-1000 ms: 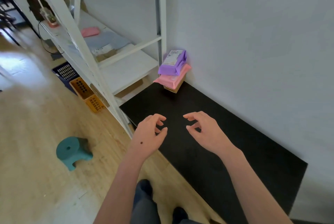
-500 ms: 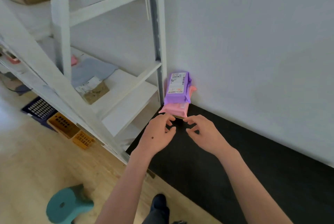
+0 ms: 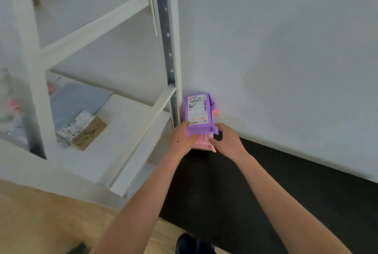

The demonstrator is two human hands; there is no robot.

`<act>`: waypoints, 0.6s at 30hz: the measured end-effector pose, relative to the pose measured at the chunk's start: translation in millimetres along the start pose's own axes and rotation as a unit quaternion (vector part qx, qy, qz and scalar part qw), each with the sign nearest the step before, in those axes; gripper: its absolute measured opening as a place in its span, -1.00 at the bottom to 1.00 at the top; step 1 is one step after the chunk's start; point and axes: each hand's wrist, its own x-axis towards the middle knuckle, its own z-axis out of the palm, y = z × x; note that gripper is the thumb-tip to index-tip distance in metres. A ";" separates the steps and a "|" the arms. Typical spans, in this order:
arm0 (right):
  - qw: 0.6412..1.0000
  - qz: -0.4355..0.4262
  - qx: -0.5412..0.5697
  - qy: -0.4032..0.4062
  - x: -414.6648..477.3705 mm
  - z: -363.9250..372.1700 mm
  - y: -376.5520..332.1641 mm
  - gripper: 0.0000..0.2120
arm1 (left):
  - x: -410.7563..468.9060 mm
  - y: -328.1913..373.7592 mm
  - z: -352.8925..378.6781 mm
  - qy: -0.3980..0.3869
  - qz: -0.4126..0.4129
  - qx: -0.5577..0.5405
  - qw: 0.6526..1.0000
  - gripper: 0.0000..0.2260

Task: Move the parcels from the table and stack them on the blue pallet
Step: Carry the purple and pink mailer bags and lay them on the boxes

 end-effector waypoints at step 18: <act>0.981 0.104 0.166 -0.012 69.4 23.7 17.1 -0.68 | 61.9 -20.5 21.0 0.014 -0.090 -0.106 0.990 -0.74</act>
